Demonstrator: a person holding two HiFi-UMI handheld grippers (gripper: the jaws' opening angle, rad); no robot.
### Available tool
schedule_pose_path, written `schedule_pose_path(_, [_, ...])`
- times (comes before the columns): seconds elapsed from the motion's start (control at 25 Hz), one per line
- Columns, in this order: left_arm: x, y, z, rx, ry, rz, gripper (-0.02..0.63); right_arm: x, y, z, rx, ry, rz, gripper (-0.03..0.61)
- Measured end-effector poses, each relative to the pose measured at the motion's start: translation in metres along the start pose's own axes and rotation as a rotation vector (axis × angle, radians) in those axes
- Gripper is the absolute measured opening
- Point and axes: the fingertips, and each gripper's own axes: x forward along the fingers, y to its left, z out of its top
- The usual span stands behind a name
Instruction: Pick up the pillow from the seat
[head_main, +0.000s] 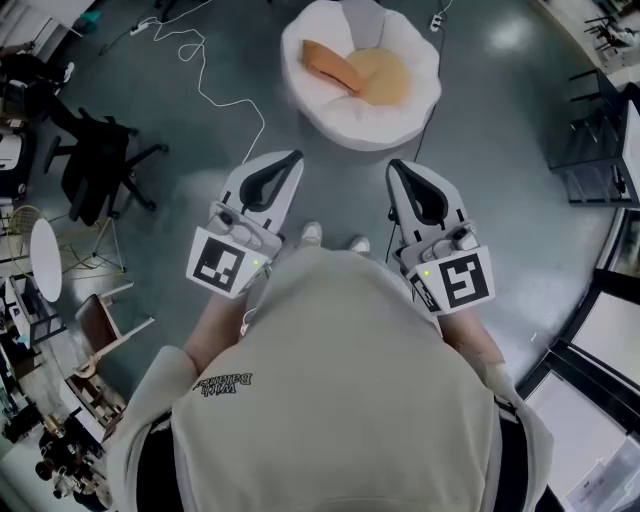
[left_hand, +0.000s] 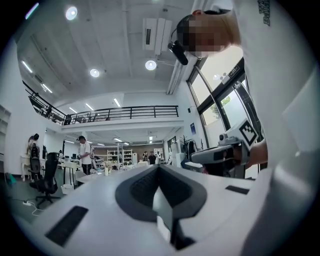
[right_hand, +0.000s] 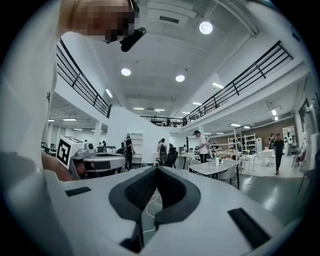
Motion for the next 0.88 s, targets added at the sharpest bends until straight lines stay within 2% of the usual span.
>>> schedule_pose_path(0.32, [0.018, -0.028, 0.0, 0.013, -0.01, -0.008, 0.009, -0.019, -0.017, -0.006, 0.016, -0.018, 0.018, 0.009])
schedule_pose_path(0.48, [0.028, -0.043, 0.006, 0.037, -0.061, -0.006, 0.009, -0.033, -0.029, -0.008, 0.023, -0.036, 0.024, 0.009])
schedule_pose_path(0.72, [0.036, -0.045, -0.013, 0.041, -0.018, 0.031, 0.009, -0.04, -0.046, -0.018, 0.035, -0.068, 0.026, 0.009])
schedule_pose_path(0.88, [0.043, -0.037, -0.025, 0.042, -0.026, 0.045, 0.009, -0.03, -0.054, -0.037, 0.038, -0.062, 0.041, 0.009])
